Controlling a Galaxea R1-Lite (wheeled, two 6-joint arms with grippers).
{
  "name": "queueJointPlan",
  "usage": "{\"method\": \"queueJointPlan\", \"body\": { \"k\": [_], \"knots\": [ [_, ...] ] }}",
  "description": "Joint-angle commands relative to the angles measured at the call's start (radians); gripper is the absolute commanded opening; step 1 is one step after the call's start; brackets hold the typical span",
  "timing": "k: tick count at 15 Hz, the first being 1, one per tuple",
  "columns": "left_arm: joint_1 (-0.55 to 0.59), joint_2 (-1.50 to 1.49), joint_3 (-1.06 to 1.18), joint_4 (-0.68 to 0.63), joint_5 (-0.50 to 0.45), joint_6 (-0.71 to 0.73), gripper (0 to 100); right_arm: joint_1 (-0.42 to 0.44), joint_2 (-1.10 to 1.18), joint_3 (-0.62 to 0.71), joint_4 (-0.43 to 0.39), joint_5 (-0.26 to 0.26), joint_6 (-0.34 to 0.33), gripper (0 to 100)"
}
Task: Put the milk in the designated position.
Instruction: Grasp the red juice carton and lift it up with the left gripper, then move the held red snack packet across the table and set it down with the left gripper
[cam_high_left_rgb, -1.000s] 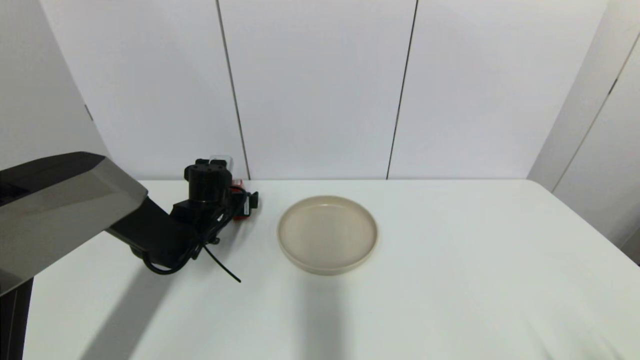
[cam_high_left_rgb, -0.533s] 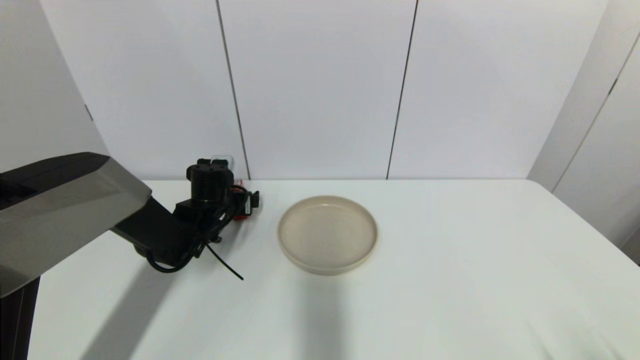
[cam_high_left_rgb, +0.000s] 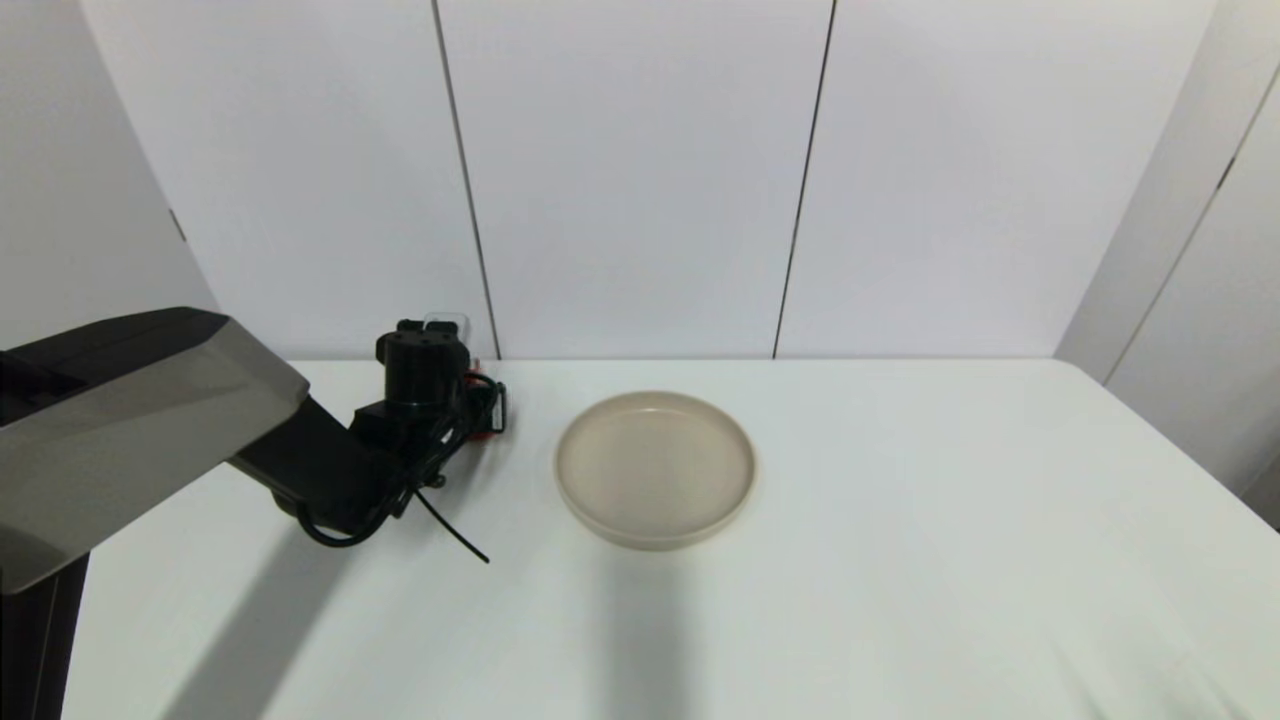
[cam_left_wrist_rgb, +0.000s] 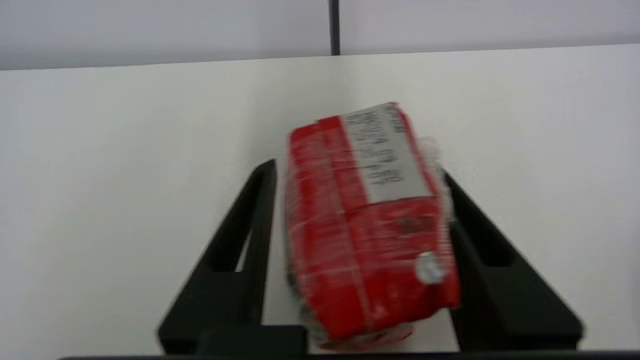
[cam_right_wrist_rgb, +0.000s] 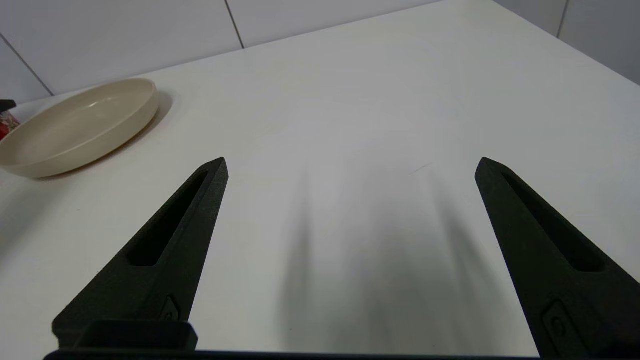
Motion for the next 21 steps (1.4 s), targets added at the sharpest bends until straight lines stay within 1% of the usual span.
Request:
{"method": "queueJointPlan", "body": {
  "k": [1,7,8,10,11,13,15,18,21],
  "knots": [
    [0.0,-0.004,-0.004,-0.006,0.003,-0.001,0,0.0,0.001,0.0,0.0,-0.001,0.001,100],
    [0.0,-0.07,-0.004,0.007,-0.002,0.002,0,0.0,0.001,0.0,0.0,-0.001,0.001,100],
    [0.0,-0.108,-0.004,0.029,-0.003,0.008,0,0.0,0.001,0.0,0.0,-0.001,0.001,100],
    [0.009,-0.226,-0.002,0.141,-0.029,0.04,0,0.0,0.001,0.0,0.0,-0.001,0.001,100],
    [0.019,-0.277,0.001,0.196,-0.057,0.065,0,0.0,0.001,0.0,0.0,-0.001,0.001,100],
    [0.037,-0.427,0.007,0.386,-0.178,0.154,0,0.0,0.001,0.0,0.0,-0.001,0.001,100],
    [0.032,-0.53,0.021,0.511,-0.252,0.177,0,0.0,0.001,0.0,0.0,-0.001,0.001,100],
    [0.017,-0.651,0.054,0.589,-0.333,0.289,0,0.0,0.001,0.0,0.0,-0.001,0.001,100],
    [-0.07,-0.716,0.13,0.581,-0.464,0.29,0,0.0,0.001,0.0,0.0,-0.001,0.001,100]
  ]
}}
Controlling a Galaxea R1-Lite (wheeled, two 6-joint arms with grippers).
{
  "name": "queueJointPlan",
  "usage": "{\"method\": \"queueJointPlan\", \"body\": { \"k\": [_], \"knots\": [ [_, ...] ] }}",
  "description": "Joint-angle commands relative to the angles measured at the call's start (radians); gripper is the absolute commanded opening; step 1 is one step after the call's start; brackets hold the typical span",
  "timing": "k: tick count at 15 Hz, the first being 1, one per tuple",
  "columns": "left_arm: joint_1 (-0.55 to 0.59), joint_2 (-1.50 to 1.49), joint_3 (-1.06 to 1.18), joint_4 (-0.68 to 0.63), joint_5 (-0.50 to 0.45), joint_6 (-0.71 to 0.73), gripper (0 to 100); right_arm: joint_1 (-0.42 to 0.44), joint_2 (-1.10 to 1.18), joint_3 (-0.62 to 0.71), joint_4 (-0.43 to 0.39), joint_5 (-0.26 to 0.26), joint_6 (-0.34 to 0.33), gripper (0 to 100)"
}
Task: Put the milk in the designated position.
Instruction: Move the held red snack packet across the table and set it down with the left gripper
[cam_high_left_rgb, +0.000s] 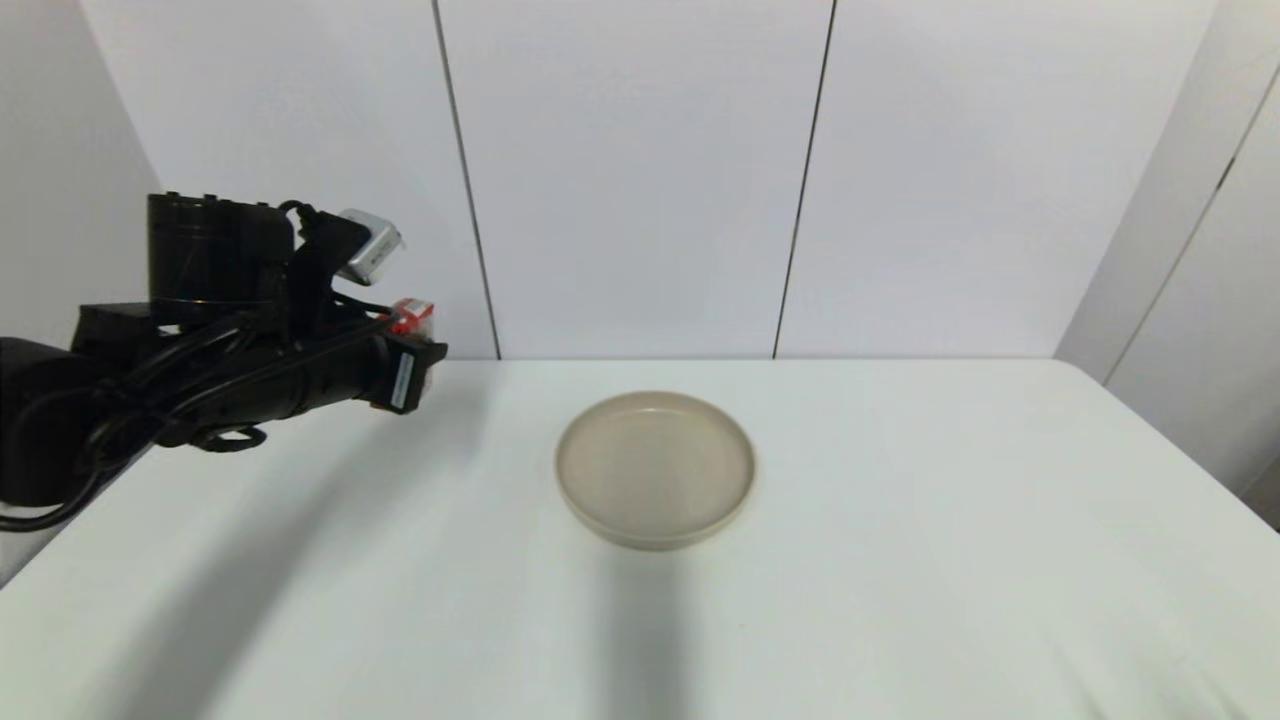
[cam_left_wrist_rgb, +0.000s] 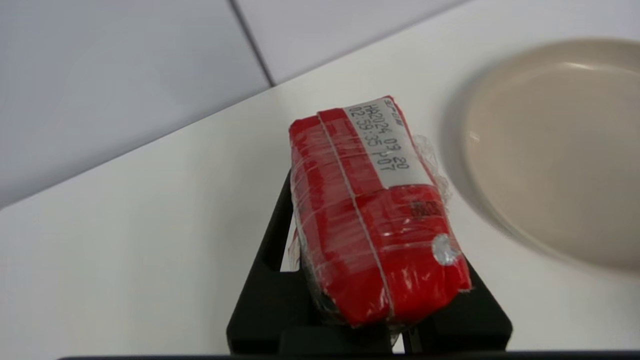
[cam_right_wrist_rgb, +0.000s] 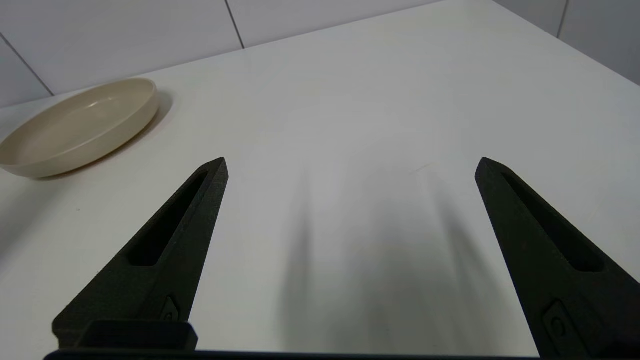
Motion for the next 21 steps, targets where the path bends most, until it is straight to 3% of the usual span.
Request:
{"method": "queueJointPlan", "body": {
  "k": [1,5,10,14,21],
  "knots": [
    [-0.11,-0.126,0.078,0.0,-0.175,0.009,0,0.0,0.001,0.0,0.0,0.0,0.001,100],
    [-0.24,-0.061,0.09,-0.048,-0.368,0.005,0,0.0,0.001,0.0,0.0,0.0,0.001,100],
    [-0.322,0.124,0.09,-0.226,-0.497,-0.037,0,0.0,0.001,0.0,0.0,0.0,0.001,100],
    [-0.354,0.21,0.102,-0.286,-0.628,-0.023,0,0.0,0.001,0.0,0.0,0.0,0.001,100],
    [-0.311,0.308,0.165,-0.335,-0.732,0.158,0,0.0,0.001,0.0,0.0,0.0,0.001,100]
  ]
}}
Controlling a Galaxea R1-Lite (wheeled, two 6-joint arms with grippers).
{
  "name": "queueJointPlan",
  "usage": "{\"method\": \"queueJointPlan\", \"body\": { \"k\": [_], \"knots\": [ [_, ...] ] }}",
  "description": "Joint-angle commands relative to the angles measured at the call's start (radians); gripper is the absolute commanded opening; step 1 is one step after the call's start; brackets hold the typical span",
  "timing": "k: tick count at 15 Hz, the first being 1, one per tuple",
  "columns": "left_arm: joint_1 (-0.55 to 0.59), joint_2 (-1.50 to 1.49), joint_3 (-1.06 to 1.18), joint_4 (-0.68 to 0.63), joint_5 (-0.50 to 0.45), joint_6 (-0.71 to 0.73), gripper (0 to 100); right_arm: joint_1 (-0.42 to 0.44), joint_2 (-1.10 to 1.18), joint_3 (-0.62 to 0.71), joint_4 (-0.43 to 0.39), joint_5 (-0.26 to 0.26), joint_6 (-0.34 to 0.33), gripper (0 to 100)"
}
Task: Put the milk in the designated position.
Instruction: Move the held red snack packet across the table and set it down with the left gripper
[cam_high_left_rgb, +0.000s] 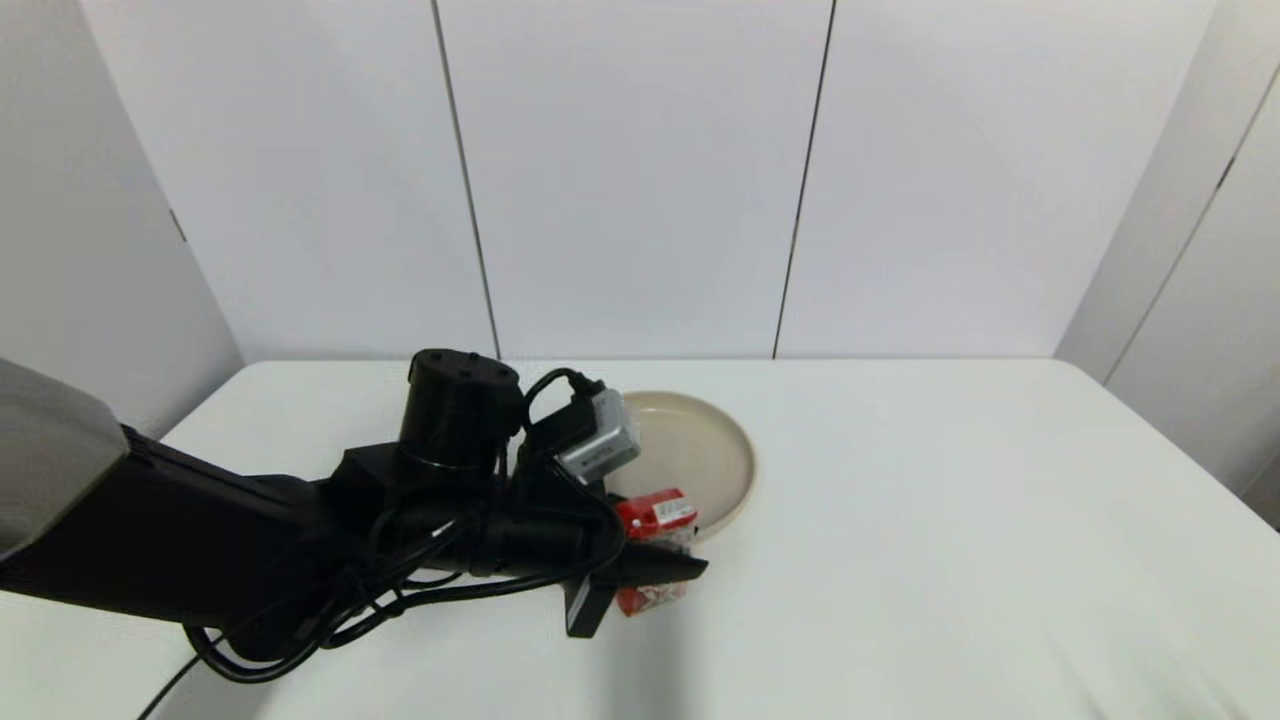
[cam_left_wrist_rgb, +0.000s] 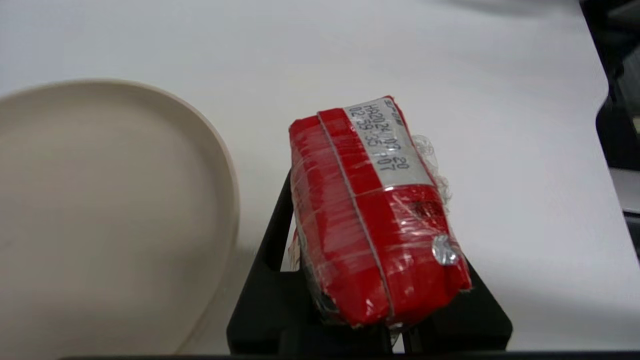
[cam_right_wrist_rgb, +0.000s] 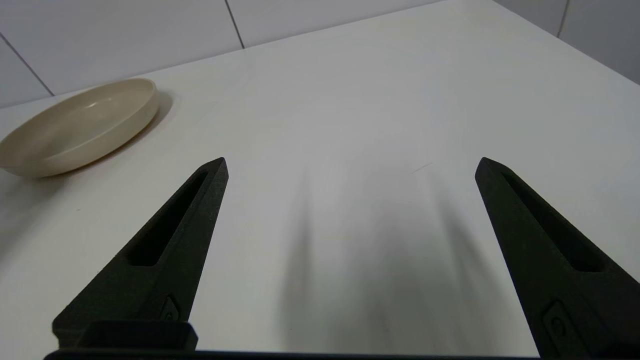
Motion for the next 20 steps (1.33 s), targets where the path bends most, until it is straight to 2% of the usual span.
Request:
{"method": "queueJointPlan", "body": {
  "k": [1,4,14,20],
  "knots": [
    [0.038,0.061,-0.003,-0.005,-0.031,0.086,0,0.0,0.001,0.0,0.0,-0.001,0.001,100],
    [0.046,0.096,-0.012,-0.005,-0.069,0.113,0,0.0,0.001,0.0,0.0,-0.001,0.001,100],
    [0.046,0.13,-0.065,-0.017,-0.071,0.13,0,0.0,0.001,0.0,0.0,-0.001,0.001,100],
    [0.044,0.157,-0.067,-0.072,-0.071,0.132,0,0.0,0.001,0.0,0.0,-0.001,0.001,100]
  ]
}}
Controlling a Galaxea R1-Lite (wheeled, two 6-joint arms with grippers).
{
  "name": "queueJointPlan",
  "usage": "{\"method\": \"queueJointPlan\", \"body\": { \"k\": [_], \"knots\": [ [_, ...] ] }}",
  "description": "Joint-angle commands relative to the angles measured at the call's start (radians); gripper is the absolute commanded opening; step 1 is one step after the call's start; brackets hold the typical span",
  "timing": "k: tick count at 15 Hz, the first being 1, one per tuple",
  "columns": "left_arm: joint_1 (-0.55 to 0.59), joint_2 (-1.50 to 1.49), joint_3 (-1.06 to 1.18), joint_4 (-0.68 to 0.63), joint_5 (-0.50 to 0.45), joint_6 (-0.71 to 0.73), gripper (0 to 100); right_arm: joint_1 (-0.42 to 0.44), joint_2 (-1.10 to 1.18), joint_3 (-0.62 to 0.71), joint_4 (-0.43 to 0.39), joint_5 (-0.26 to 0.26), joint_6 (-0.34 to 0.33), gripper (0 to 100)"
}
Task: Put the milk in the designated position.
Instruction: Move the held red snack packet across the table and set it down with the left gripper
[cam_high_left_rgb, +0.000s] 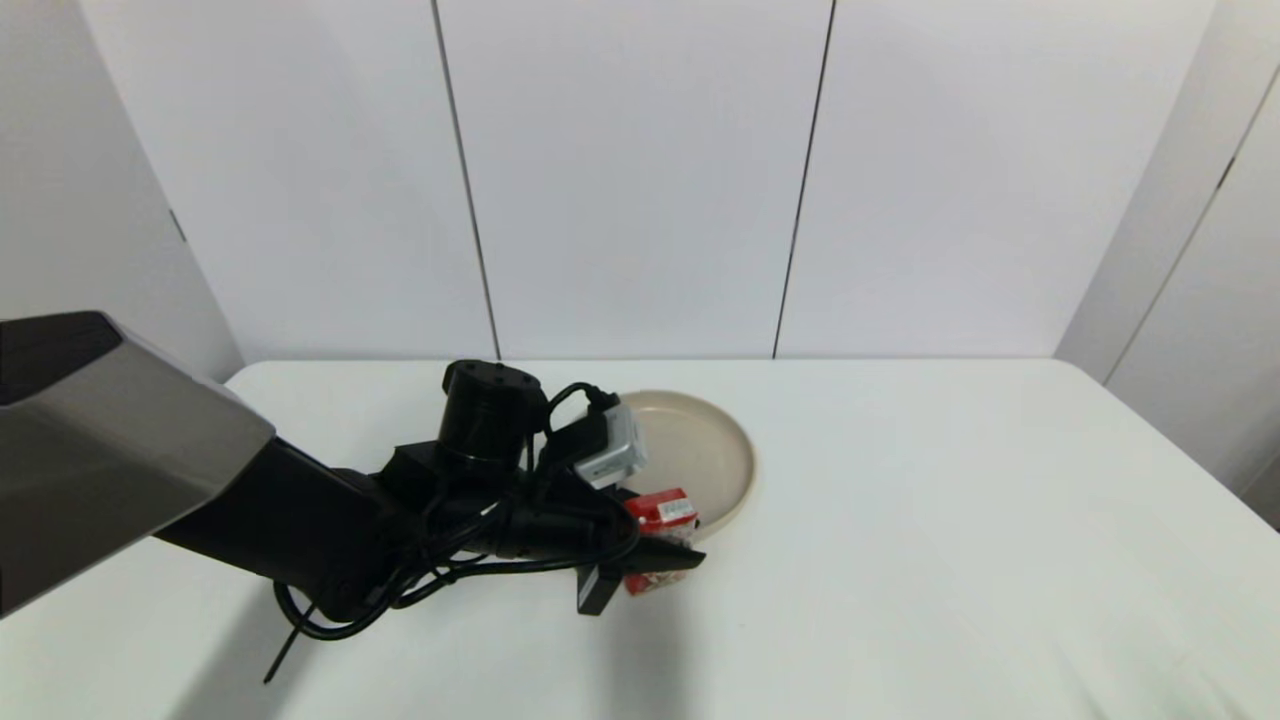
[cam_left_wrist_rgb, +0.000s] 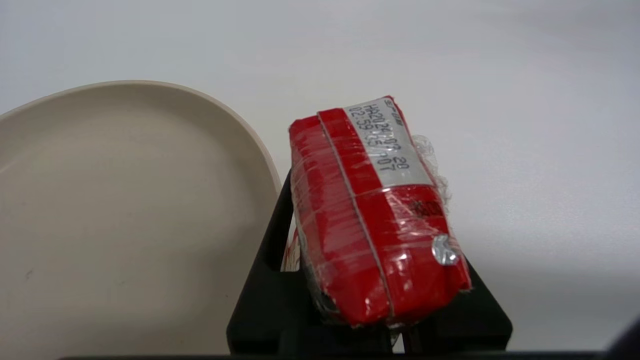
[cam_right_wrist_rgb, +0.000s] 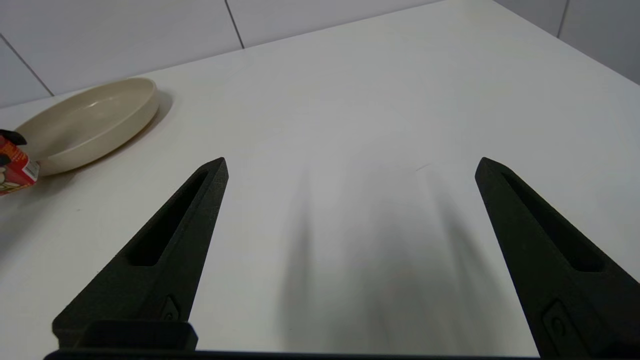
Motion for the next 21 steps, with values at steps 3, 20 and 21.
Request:
{"method": "queueJointPlan", "body": {
  "k": [3,20,21],
  "knots": [
    [-0.002,0.038,0.001,-0.047,-0.005,0.004,0,0.0,0.001,0.0,0.0,0.0,0.001,100],
    [-0.002,0.053,0.005,-0.05,-0.009,0.019,0,0.0,0.001,0.0,0.0,0.0,0.001,100],
    [-0.002,0.053,0.005,-0.05,-0.016,0.019,0,0.0,0.001,0.0,0.0,0.0,0.001,100]
  ]
}}
